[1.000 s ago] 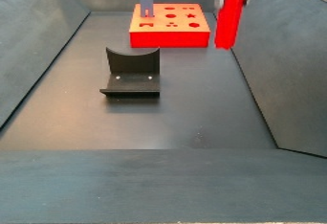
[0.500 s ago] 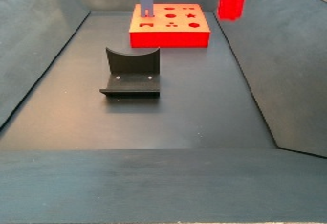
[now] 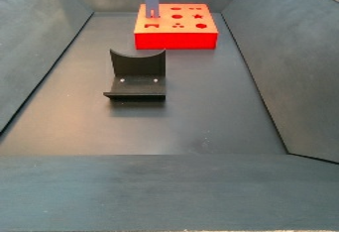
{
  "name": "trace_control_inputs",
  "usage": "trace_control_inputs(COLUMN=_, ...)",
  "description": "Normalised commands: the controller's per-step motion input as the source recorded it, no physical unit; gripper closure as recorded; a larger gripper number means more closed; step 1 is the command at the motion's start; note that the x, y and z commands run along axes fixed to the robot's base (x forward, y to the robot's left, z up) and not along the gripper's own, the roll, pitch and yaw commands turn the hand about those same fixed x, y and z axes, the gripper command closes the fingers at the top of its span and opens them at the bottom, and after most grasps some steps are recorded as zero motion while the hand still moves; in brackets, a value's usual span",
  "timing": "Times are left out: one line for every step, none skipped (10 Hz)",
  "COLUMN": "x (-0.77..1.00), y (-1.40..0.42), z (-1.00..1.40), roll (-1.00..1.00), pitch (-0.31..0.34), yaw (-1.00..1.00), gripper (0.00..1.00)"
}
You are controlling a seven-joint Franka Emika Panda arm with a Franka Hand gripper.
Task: Pick up the star object. Move up. Move to above the board. Insert the star object.
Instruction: Move to above the board.
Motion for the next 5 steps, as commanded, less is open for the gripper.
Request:
trace_control_inputs(x=0.15, y=-1.0, z=0.12, roll=-0.12, pitch=0.108, yaw=-0.16, gripper=1.0)
trace_control_inputs(x=0.16, y=-1.0, z=0.12, roll=-0.09, pitch=0.106, yaw=-0.1, gripper=1.0)
trace_control_inputs(x=0.16, y=-1.0, z=0.12, roll=-0.04, pitch=0.108, yaw=-0.04, gripper=1.0)
trace_control_inputs(x=0.17, y=-1.0, z=0.12, roll=-0.03, pitch=0.112, yaw=-0.02, gripper=1.0)
trace_control_inputs(x=0.18, y=-1.0, z=0.13, roll=-0.01, pitch=0.123, yaw=0.0, gripper=1.0)
